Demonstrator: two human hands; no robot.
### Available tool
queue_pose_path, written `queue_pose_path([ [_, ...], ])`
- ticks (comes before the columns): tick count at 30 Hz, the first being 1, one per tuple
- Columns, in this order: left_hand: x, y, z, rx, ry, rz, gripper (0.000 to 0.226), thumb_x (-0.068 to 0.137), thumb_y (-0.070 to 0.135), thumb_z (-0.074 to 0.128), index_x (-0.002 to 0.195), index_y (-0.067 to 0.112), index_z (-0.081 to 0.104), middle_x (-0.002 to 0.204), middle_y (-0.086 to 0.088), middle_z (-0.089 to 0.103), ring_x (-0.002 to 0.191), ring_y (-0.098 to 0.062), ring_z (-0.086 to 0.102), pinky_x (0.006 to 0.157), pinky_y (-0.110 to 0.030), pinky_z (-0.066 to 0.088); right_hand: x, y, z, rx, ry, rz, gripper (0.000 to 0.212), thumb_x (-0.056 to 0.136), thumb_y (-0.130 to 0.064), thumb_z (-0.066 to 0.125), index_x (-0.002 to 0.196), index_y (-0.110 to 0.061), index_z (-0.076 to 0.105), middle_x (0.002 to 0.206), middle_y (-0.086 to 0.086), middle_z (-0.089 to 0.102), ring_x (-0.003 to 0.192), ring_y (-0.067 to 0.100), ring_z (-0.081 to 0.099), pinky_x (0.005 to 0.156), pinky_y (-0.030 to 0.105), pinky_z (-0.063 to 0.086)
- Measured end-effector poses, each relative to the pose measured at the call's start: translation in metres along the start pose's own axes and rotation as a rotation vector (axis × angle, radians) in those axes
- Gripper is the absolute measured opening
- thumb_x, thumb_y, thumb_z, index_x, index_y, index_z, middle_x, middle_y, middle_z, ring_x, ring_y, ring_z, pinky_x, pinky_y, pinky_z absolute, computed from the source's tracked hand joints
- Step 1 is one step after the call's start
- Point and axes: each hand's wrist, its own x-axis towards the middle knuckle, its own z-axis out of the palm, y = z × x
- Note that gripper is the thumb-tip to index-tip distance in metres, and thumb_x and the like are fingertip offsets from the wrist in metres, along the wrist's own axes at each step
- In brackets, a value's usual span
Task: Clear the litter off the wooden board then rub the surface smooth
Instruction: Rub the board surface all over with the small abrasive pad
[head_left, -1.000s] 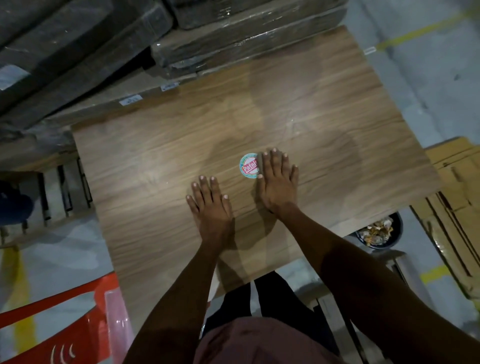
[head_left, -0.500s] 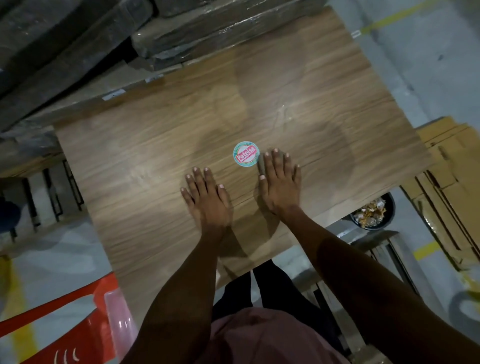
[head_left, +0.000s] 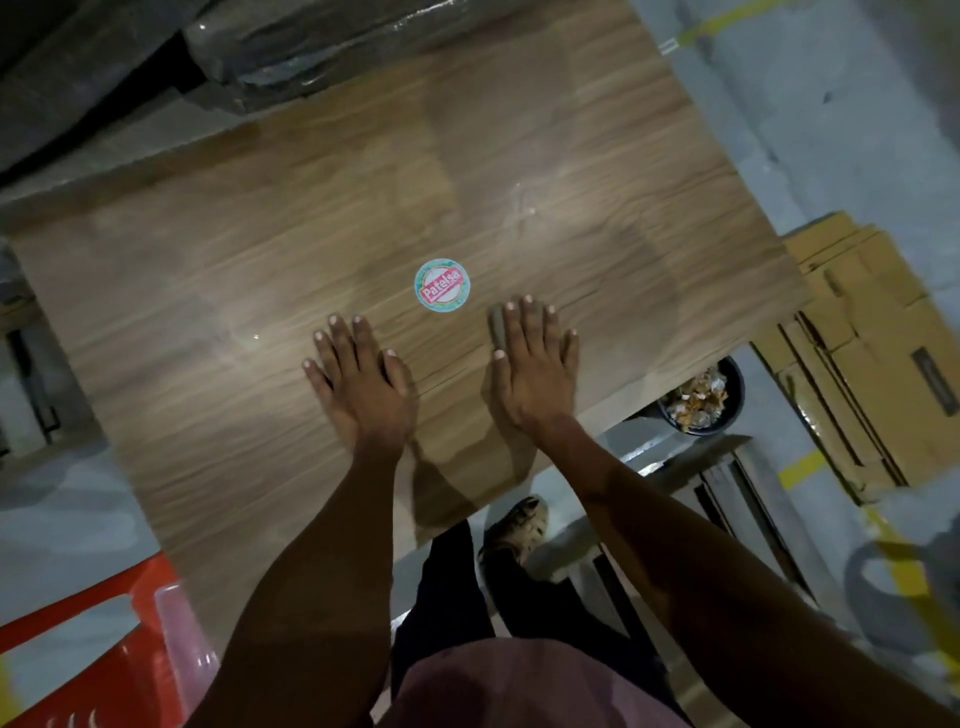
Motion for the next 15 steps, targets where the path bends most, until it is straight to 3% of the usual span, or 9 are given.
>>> queue_pose_path([
  [4,-0.001,0.0,-0.002,-0.014,0.031,0.001,0.061,0.105,0.041,0.032,0.161,0.018,0.025,0.171,-0.007,0.014,0.158,-0.03,0.008,0.126,-0.055,0.004,-0.013,-0.015,0.007,0.024,0.003,-0.011,0.066,0.104,-0.044,0.024,0.166,-0.025,0.012,0.174,0.002,0.005,0.16,0.034,0.003,0.124,0.062,0.006],
  [7,-0.002,0.001,-0.001,-0.023,0.059,0.009,0.06,0.105,0.04,0.034,0.16,0.018,0.028,0.17,-0.008,0.018,0.157,-0.031,0.011,0.126,-0.055,0.005,-0.041,-0.027,0.018,-0.007,-0.025,-0.172,0.067,0.103,-0.045,0.024,0.166,-0.023,0.013,0.174,0.002,0.006,0.16,0.033,0.002,0.124,0.061,0.005],
  [10,-0.004,0.0,0.002,-0.048,0.069,0.007,0.058,0.106,0.039,0.033,0.16,0.018,0.029,0.169,-0.009,0.02,0.157,-0.032,0.014,0.126,-0.056,0.007,-0.052,-0.016,0.017,-0.021,-0.025,-0.284,0.066,0.103,-0.044,0.026,0.165,-0.023,0.019,0.173,0.003,0.013,0.16,0.033,0.01,0.123,0.061,0.014],
  [15,-0.032,0.012,0.011,-0.032,0.048,-0.048,0.063,0.104,0.039,0.03,0.16,0.012,0.028,0.169,-0.015,0.02,0.156,-0.035,0.015,0.125,-0.057,0.008,-0.045,0.022,0.004,-0.034,-0.002,-0.06,0.066,0.103,-0.044,0.027,0.165,-0.025,0.017,0.173,0.001,0.012,0.159,0.031,0.013,0.122,0.061,0.015],
])
